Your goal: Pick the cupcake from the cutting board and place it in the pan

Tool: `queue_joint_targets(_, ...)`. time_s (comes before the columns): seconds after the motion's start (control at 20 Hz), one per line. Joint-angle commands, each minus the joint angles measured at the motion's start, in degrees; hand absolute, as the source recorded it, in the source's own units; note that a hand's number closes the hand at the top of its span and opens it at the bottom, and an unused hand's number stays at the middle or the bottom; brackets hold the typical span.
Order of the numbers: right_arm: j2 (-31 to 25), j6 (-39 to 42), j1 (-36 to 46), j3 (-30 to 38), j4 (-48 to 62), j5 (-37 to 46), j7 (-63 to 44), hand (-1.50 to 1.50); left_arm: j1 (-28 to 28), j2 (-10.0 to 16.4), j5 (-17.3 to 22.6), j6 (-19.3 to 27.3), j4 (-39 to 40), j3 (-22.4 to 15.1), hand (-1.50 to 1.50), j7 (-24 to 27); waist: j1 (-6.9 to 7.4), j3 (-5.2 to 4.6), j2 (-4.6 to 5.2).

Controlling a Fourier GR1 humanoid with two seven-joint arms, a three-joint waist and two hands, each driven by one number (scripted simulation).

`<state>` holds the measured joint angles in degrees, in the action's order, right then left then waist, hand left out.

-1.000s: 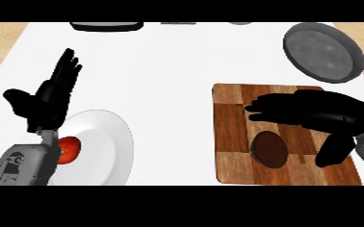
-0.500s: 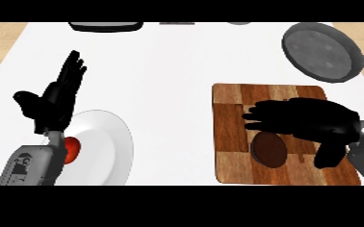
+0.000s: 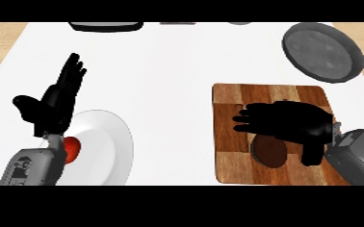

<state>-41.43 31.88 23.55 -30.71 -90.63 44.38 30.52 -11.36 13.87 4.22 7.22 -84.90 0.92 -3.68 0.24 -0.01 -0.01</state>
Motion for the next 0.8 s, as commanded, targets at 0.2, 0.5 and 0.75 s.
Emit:
queue_joint_targets(0.2,0.96,0.13,-2.26,1.57,1.77,7.41,5.03,-1.5,-3.19,-0.97,-1.03,-0.67,3.94,1.93,0.0,0.79,-0.24,0.0,0.03)
queue_joint_targets(0.5,5.1,2.4,-0.92,-0.8,3.64,11.83,4.11,-1.5,-4.5,-2.01,-2.72,0.0,4.02,1.56,0.0,0.29,-0.29,0.0,0.04)
queue_joint_targets(0.75,12.83,-2.05,0.52,-4.36,12.9,17.81,2.43,-1.5,-2.87,-2.24,-2.78,-0.83,3.84,2.11,0.0,1.45,0.15,0.01,0.13)
